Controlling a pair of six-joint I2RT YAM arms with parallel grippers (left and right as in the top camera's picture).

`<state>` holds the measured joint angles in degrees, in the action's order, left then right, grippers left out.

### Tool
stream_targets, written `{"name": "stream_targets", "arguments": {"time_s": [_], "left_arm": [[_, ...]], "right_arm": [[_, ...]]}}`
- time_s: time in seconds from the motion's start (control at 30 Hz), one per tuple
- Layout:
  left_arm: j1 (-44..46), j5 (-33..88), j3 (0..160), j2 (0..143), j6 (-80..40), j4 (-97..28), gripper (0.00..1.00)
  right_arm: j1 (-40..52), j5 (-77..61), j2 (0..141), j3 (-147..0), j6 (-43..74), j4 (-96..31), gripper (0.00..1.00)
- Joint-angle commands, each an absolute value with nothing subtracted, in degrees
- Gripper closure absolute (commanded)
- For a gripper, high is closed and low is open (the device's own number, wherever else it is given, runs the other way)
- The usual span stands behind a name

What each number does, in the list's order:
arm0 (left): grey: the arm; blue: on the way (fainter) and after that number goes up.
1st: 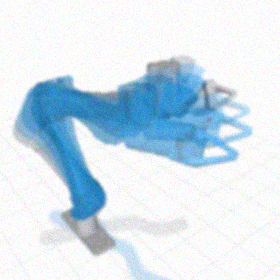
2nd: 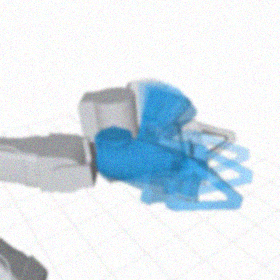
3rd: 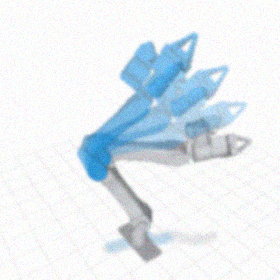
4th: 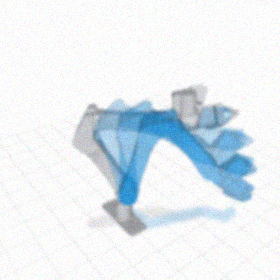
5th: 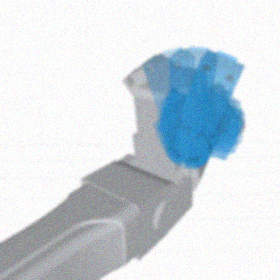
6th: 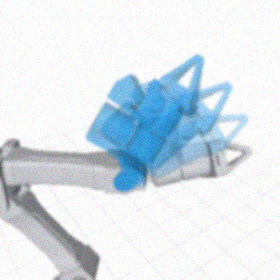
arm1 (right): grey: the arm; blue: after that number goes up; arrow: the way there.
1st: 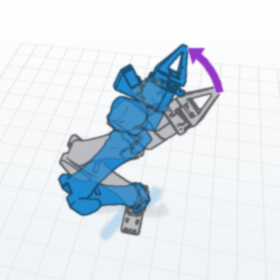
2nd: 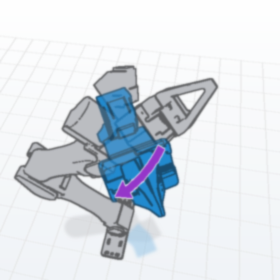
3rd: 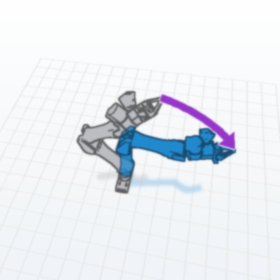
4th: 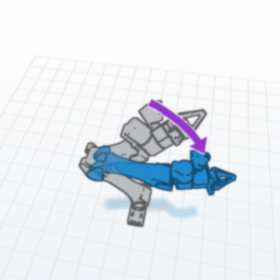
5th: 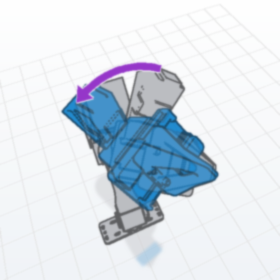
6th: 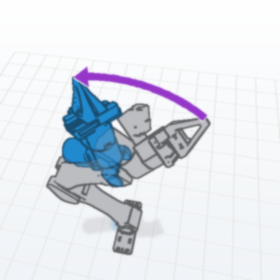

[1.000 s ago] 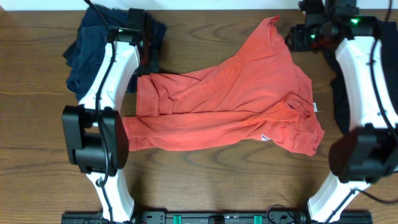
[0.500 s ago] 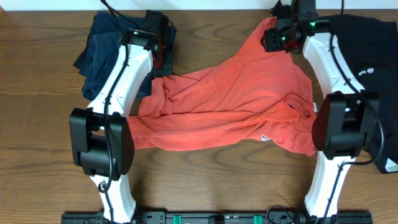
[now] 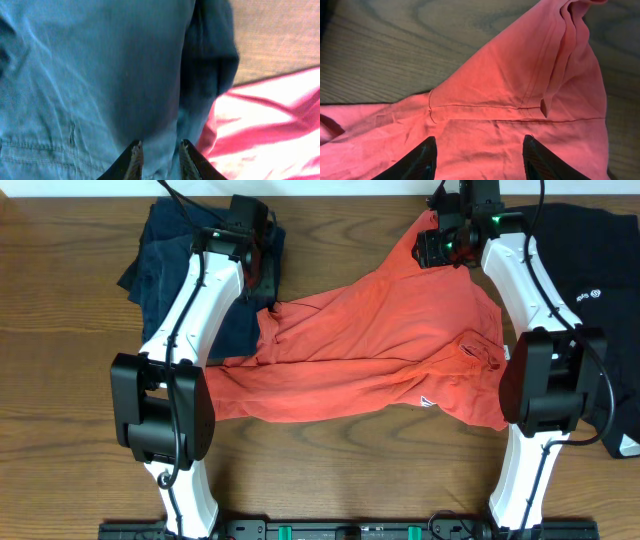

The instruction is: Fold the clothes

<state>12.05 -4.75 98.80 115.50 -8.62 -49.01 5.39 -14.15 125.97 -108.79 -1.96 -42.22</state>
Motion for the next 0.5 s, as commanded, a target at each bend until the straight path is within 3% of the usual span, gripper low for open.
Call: {"name": "stream_targets", "arguments": {"time_s": [0.0,0.27,0.47], "left_arm": [[11.8,-4.6,98.3,115.9,-7.2,-46.5,0.74],[11.8,1.0,98.3,118.1,-0.6,-44.0,0.94],[11.9,3.3,98.3,123.9,6.0,-43.6,0.94]], "right_arm": [[5.7,-14.4,126.0,-109.4,-1.6,-42.6,0.46],[5.7,-14.4,126.0,-109.4,-1.6,-43.2,0.46],[5.7,-14.4,126.0,-109.4,-1.6,-43.6,0.47]]}}
